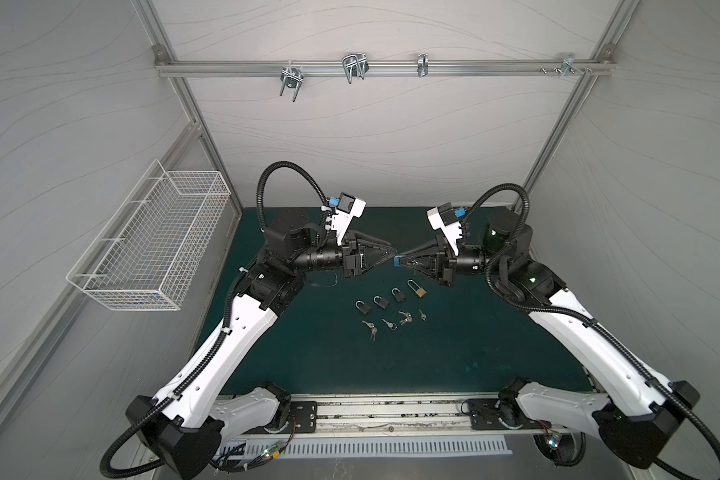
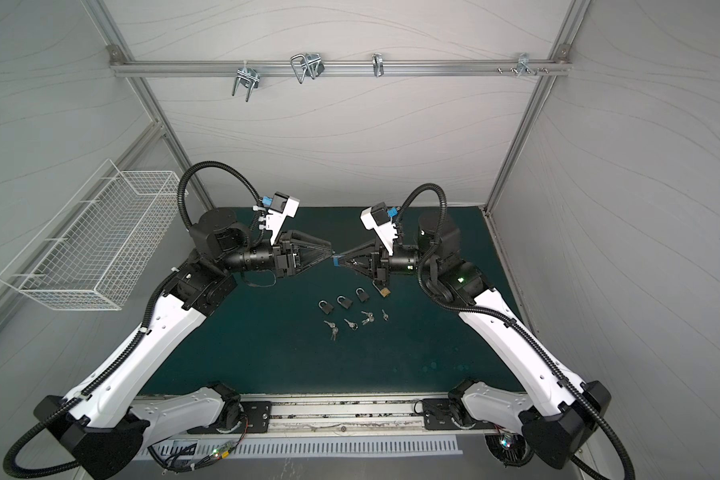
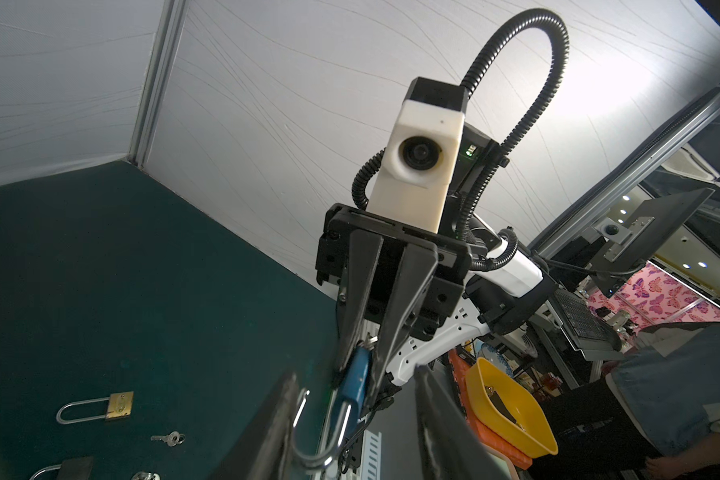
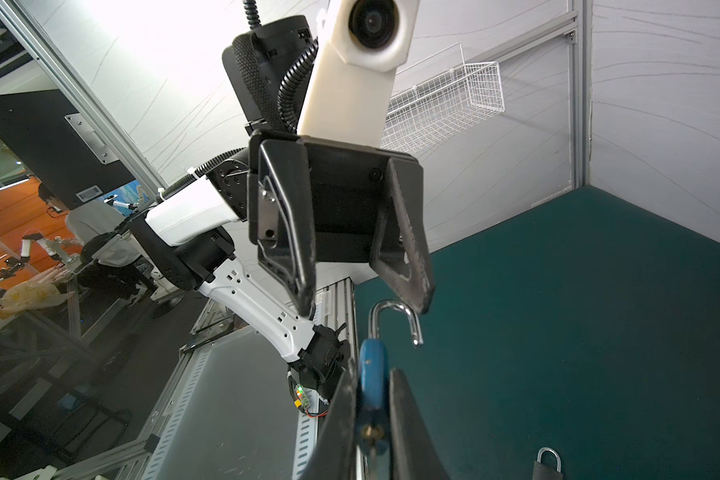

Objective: Lock with the key

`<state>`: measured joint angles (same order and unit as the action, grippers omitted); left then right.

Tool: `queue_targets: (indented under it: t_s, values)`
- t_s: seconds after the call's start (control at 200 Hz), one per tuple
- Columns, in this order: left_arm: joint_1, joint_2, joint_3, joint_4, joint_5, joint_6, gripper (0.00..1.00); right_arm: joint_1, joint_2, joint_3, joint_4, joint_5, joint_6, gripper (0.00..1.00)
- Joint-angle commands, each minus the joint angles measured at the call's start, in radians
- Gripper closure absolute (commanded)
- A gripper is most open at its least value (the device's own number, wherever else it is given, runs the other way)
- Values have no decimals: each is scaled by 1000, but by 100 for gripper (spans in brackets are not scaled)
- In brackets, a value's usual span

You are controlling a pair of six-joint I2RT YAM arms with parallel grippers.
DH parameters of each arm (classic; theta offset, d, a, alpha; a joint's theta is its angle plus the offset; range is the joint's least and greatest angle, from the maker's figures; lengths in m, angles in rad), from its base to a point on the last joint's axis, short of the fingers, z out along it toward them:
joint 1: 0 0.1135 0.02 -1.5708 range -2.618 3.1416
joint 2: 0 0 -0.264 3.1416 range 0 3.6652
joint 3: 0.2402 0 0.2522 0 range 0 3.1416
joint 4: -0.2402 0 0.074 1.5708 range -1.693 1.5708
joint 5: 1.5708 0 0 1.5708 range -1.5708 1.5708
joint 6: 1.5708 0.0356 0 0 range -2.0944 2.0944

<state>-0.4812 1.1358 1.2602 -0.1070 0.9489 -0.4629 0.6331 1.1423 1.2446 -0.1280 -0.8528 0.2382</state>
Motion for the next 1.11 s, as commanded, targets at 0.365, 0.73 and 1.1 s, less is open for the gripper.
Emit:
queue_targets:
  t_s: [0.365, 0.73, 1.1]
  values:
    - [-4, -6, -1, 32, 42, 13, 69, -7, -45, 6, 60, 32, 9, 100]
    - [-5, -7, -2, 29, 42, 15, 80, -9, -52, 4, 78, 38, 23, 100]
    - [-4, -4, -3, 31, 41, 13, 86, -15, -62, 3, 83, 36, 36, 100]
